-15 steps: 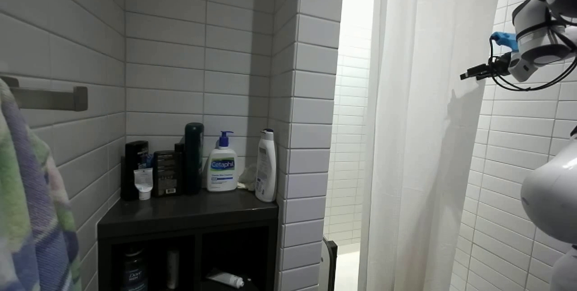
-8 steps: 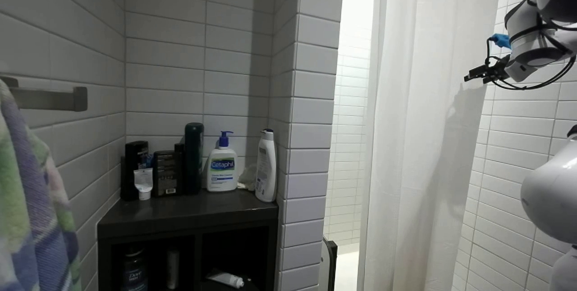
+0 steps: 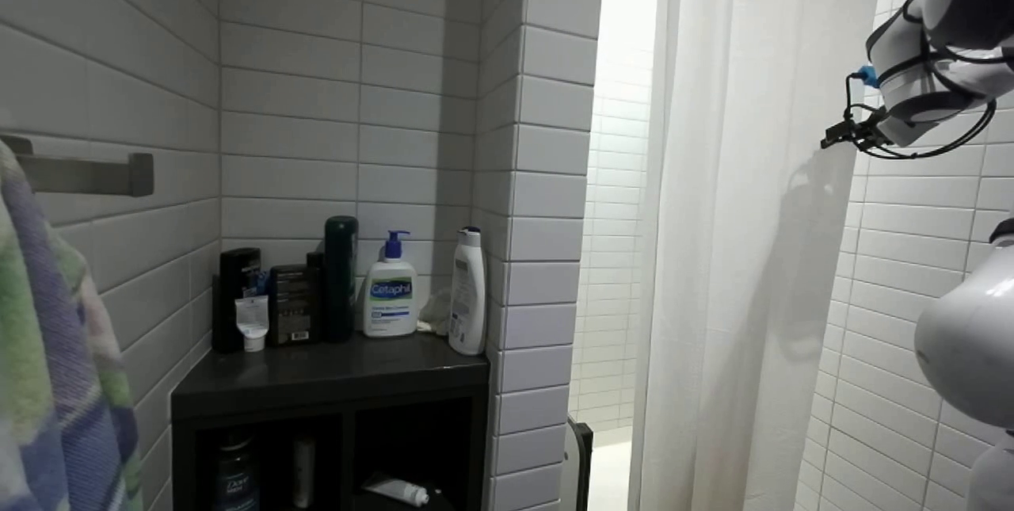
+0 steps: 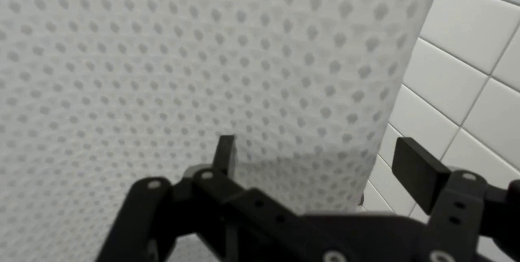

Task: Draw the shower curtain to the left.

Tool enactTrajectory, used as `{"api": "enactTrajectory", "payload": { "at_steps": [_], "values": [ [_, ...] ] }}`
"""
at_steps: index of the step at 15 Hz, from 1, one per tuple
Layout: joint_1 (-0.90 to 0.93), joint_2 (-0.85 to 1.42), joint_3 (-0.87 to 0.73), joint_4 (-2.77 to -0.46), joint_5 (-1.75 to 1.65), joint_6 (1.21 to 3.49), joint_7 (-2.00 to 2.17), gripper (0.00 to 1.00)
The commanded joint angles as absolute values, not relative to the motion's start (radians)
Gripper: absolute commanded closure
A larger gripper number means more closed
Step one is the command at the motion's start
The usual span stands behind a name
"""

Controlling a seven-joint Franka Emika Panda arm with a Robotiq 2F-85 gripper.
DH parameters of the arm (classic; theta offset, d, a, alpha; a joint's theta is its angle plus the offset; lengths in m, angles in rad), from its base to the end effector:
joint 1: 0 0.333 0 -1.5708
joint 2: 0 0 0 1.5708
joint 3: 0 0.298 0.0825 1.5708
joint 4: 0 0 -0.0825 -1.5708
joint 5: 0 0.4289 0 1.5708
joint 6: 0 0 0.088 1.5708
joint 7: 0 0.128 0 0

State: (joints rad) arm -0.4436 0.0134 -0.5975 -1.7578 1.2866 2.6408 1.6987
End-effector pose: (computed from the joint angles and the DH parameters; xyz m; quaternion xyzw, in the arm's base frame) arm 0.3297 -0.5890 0.6006 0.2018 0.7831 -0.1659 0.5643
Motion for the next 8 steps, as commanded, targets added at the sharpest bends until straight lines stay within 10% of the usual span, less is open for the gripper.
{"api": "enactTrajectory", "payload": {
  "at_steps": [1,8],
  "values": [
    [-0.46,0.041,-0.577,-1.717,1.28,2.663,1.728,0.0],
    [-0.463,0.041,-0.569,-1.712,1.269,2.654,1.712,0.0]
  ]
}}
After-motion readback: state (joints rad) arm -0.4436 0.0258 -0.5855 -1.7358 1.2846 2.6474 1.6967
